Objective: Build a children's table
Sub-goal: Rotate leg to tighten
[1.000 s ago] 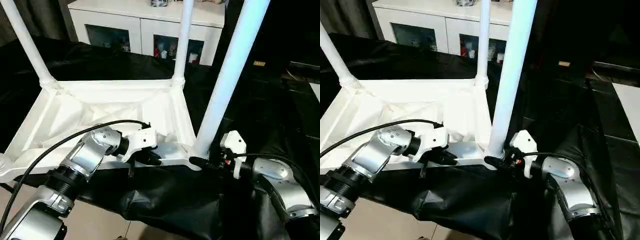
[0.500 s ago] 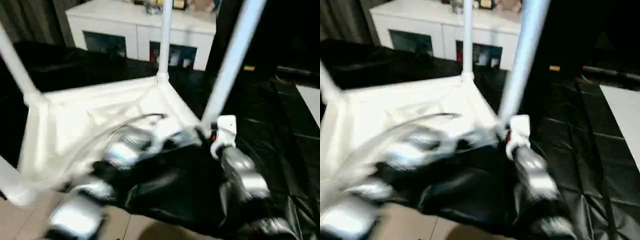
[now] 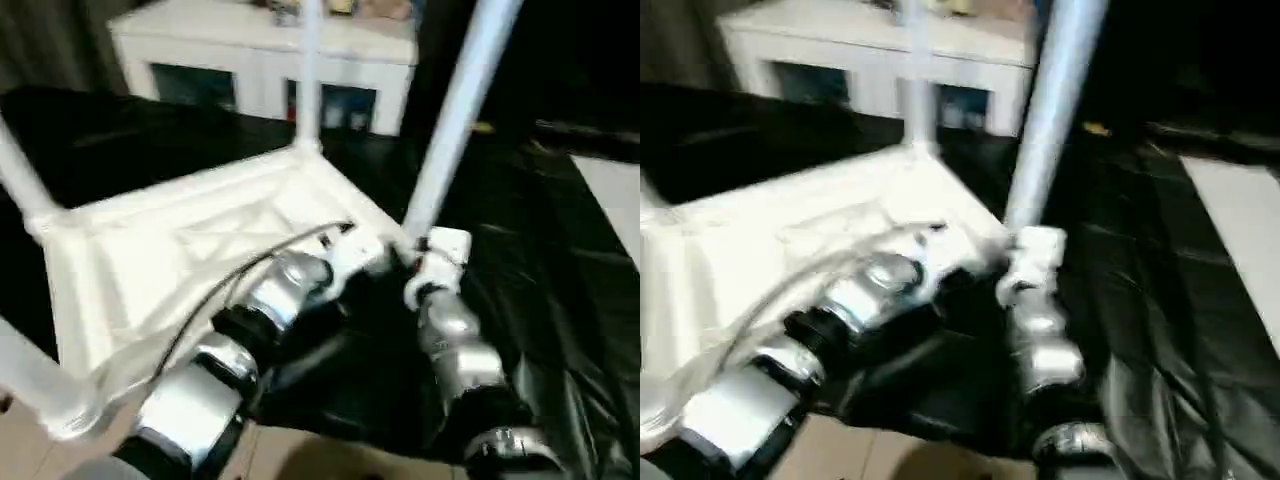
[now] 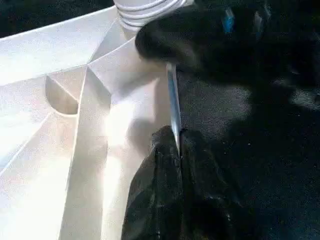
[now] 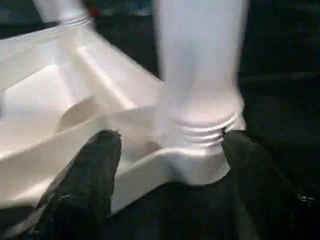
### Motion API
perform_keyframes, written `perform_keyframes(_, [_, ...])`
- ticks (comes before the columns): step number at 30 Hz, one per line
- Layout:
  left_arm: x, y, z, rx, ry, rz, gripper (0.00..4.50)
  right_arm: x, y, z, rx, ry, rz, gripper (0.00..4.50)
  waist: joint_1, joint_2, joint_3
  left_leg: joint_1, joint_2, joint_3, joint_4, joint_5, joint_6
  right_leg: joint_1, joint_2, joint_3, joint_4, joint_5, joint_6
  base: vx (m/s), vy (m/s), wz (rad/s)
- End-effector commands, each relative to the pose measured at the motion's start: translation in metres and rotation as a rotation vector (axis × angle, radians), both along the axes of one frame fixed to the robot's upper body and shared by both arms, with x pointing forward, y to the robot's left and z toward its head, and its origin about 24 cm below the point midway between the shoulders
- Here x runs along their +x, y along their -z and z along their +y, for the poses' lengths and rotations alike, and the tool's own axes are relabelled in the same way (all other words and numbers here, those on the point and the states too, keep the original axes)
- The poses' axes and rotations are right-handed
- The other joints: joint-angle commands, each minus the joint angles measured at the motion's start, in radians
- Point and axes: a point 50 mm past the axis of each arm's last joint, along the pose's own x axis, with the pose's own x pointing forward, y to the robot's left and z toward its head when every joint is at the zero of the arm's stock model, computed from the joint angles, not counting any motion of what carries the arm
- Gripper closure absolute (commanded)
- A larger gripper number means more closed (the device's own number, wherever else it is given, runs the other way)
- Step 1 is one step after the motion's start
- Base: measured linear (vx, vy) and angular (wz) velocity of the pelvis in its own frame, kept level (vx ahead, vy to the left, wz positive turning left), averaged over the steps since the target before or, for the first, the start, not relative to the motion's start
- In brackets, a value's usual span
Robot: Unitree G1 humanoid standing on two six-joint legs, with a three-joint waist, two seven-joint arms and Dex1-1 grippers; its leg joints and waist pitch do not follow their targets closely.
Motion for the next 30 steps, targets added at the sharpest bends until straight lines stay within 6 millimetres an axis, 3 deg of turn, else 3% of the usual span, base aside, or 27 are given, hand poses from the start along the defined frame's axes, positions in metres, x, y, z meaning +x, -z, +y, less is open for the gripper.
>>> perform_keyframes(1, [-0.007,0.014,0.007,0.064,0.046,0.058,4.50,0.005,-0.019,-0.009,-0.029,-0.023,-0.091,0.64,0.006,-0.011,-0.053,0.018,0.077,-0.051,-0.095,-0.534,-0.040,0.010,-0.097,0.065,-0.068,-0.490,-0.098,0.000,0.000,0.00])
perform_keyframes(2, [-0.010,0.017,0.013,0.078,0.076,0.090,4.50,0.003,-0.022,-0.016,-0.075,-0.080,-0.101,0.52,0.014,-0.014,-0.056,0.003,0.078,-0.045,-0.093,-0.452,-0.017,0.016,-0.098,0.076,-0.058,-0.443,-0.120,0.000,0.000,0.00])
perform_keyframes(3, [-0.011,0.019,0.018,0.087,0.097,0.107,4.50,0.001,-0.022,-0.022,-0.126,-0.122,-0.106,0.52,0.021,-0.008,-0.057,0.000,0.079,-0.042,-0.093,-0.415,-0.005,0.018,-0.097,0.078,-0.053,-0.412,-0.131,0.000,0.000,0.00])
perform_keyframes(4, [-0.011,0.019,0.018,0.087,0.097,0.107,4.50,0.001,-0.022,-0.022,-0.126,-0.122,-0.106,0.38,0.028,-0.010,-0.053,-0.001,0.083,-0.035,-0.093,-0.374,0.009,0.013,-0.093,0.083,-0.047,-0.365,-0.148,0.000,0.000,0.00])
perform_keyframes(5, [-0.014,0.022,0.027,0.085,0.117,0.145,4.50,-0.005,-0.024,-0.033,-0.186,-0.219,-0.113,0.38,0.034,-0.011,-0.054,0.003,0.082,-0.030,-0.091,-0.368,0.014,0.012,-0.092,0.084,-0.044,-0.357,-0.164,0.050,-0.035,0.05])
perform_keyframes(7, [-0.014,0.022,0.029,0.080,0.120,0.154,4.50,-0.007,-0.024,-0.035,-0.185,-0.248,-0.115,0.38,0.040,-0.017,-0.052,0.004,0.080,-0.026,-0.088,-0.365,0.025,0.009,-0.091,0.089,-0.043,-0.381,-0.169,0.054,-0.038,0.04])
perform_keyframes(9, [-0.017,0.021,0.040,0.076,0.180,0.173,4.50,-0.023,-0.028,-0.046,-0.159,-0.431,-0.113,0.38,0.048,-0.009,-0.053,0.004,0.079,-0.027,-0.088,-0.360,0.034,0.015,-0.087,0.091,-0.041,-0.398,-0.164,0.059,-0.041,0.01])
perform_keyframes(10, [-0.020,0.020,0.046,0.073,0.213,0.190,4.50,-0.032,-0.030,-0.050,-0.172,-0.529,-0.104,0.38,0.061,-0.017,-0.060,-0.001,0.086,-0.027,-0.086,-0.315,0.058,0.025,-0.089,0.097,-0.030,-0.323,-0.169,0.069,-0.039,0.03])
perform_keyframes(11, [-0.021,0.019,0.050,0.071,0.236,0.203,4.50,-0.039,-0.030,-0.052,-0.182,-0.595,-0.095,0.38,0.064,-0.018,-0.058,0.001,0.089,-0.023,-0.086,-0.292,0.076,0.015,-0.082,0.102,-0.020,-0.266,-0.193,0.075,-0.043,0.07])
perform_keyframes(12, [-0.026,0.016,0.053,0.062,0.316,0.207,4.50,-0.047,-0.029,-0.055,-0.204,-0.668,-0.073,0.38,0.065,-0.016,-0.058,0.000,0.089,-0.023,-0.085,-0.289,0.077,0.014,-0.080,0.105,-0.015,-0.253,-0.204,0.075,-0.043,0.07])
perform_keyframes(13, [-0.031,0.014,0.056,0.056,0.388,0.215,4.50,-0.053,-0.028,-0.058,-0.221,-0.723,-0.051,0.38,0.068,-0.020,-0.063,-0.004,0.086,-0.021,-0.080,-0.249,0.091,0.023,-0.083,0.109,-0.009,-0.216,-0.218,0.080,-0.045,0.03])
perform_keyframes(14, [-0.033,0.013,0.058,0.056,0.417,0.225,4.50,-0.056,-0.027,-0.060,-0.228,-0.741,-0.042,0.38,0.067,-0.019,-0.066,-0.010,0.086,-0.021,-0.077,-0.216,0.098,0.026,-0.083,0.110,0.000,-0.182,-0.229,0.079,-0.046,0.00])
perform_keyframes(15, [-0.036,0.012,0.062,0.064,0.445,0.241,4.50,-0.058,-0.026,-0.062,-0.236,-0.753,-0.034,0.38,0.067,-0.018,-0.071,-0.012,0.082,-0.016,-0.068,-0.120,0.124,0.023,-0.080,0.110,0.017,-0.052,-0.269,0.079,-0.046,0.00])
perform_keyframes(17, [-0.042,0.009,0.071,0.072,0.506,0.277,4.50,-0.061,-0.026,-0.064,-0.244,-0.766,-0.028,0.38,0.072,-0.016,-0.071,-0.009,0.080,-0.013,-0.065,-0.090,0.136,0.024,-0.079,0.108,0.022,-0.023,-0.288,0.028,-0.024,0.01])
perform_keyframes(19, [-0.047,0.007,0.078,0.079,0.552,0.304,4.50,-0.061,-0.026,-0.063,-0.249,-0.784,-0.025,0.38,0.078,-0.014,-0.070,-0.008,0.084,-0.013,-0.066,-0.070,0.137,0.025,-0.078,0.108,0.023,-0.036,-0.287,0.000,0.000,0.00])
perform_keyframes(22, [-0.049,0.006,0.083,0.094,0.570,0.313,4.50,-0.061,-0.027,-0.060,-0.242,-0.795,-0.019,0.38,0.083,-0.006,-0.065,0.004,0.090,-0.012,-0.070,-0.119,0.099,0.018,-0.069,0.110,0.017,-0.108,-0.280,0.000,0.000,0.00])
perform_keyframes(23, [-0.050,0.005,0.085,0.089,0.576,0.316,4.50,-0.062,-0.027,-0.057,-0.239,-0.818,-0.015,0.38,0.083,-0.011,-0.063,0.003,0.090,-0.012,-0.075,-0.151,0.077,0.020,-0.067,0.110,0.013,-0.145,-0.270,0.000,0.000,0.00])
perform_keyframes(25, [-0.051,0.004,0.086,0.078,0.578,0.321,4.50,-0.064,-0.027,-0.054,-0.234,-0.852,-0.009,0.38,0.083,-0.009,-0.060,0.003,0.091,-0.015,-0.079,-0.183,0.050,0.021,-0.070,0.110,0.008,-0.200,-0.250,0.000,0.000,0.00])
perform_keyframes(28, [-0.051,0.002,0.086,0.077,0.578,0.311,4.50,-0.065,-0.026,-0.050,-0.238,-0.880,-0.003,0.38,0.081,-0.010,-0.059,0.005,0.091,-0.016,-0.081,-0.206,0.028,0.020,-0.071,0.112,0.002,-0.258,-0.228,0.000,0.000,0.00])
perform_keyframes(30, [-0.051,0.002,0.087,0.083,0.572,0.297,4.50,-0.064,-0.025,-0.050,-0.234,-0.890,0.001,0.38,0.080,-0.013,-0.060,0.005,0.090,-0.015,-0.080,-0.201,0.025,0.019,-0.070,0.113,0.003,-0.248,-0.227,0.000,0.000,0.00])
